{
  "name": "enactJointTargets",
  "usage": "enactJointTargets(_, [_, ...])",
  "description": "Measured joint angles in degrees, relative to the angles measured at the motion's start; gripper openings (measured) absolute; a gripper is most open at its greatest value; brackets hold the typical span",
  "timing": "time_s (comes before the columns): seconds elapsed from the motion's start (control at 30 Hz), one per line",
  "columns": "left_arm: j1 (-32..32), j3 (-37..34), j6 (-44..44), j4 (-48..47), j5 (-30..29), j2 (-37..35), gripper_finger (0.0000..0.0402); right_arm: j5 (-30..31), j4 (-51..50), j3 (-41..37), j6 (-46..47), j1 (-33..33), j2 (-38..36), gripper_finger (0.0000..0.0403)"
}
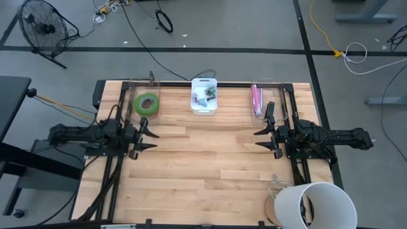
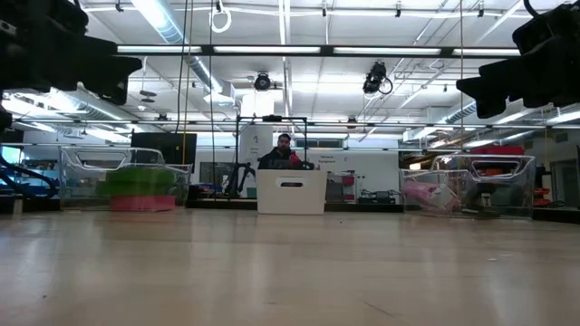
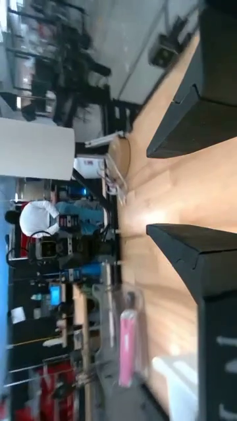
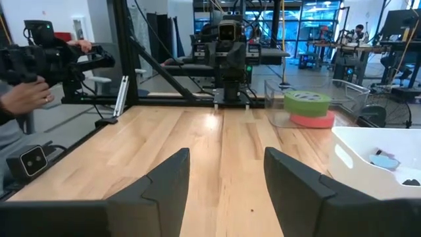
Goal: Pick and place Stapler, Stapler remover, tape
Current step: Return to Home Position
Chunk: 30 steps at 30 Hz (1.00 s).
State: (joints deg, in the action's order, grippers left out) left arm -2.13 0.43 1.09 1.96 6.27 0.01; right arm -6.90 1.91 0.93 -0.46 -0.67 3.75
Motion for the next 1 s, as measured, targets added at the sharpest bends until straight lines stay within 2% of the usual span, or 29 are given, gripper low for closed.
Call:
enactJointTargets(0.23, [2.5,0.0,-0.6,0.5,4.3,0.0,0.0177,0.0,0.0,0.0,0.0,0.0,0.0,0.0194])
enactJointTargets(0.33, [3.0,0.0,-0.4,0.4,3.4,0.0,0.0177,0.0,0.0,0.0,0.0,0.0,0.0,0.0194])
enactJointTargets(0.63, [-1.5,-0.1,-0.4,2.0,1.6,0.0,0.0177,0.0,0.0,0.0,0.0,0.0,0.0,0.0194])
enactJointTargets(1.0, [-1.5,-0.1,-0.4,3.4,1.1,0.3,0.0177,0.0,0.1,0.0,0.0,0.0,0.0,0.0194])
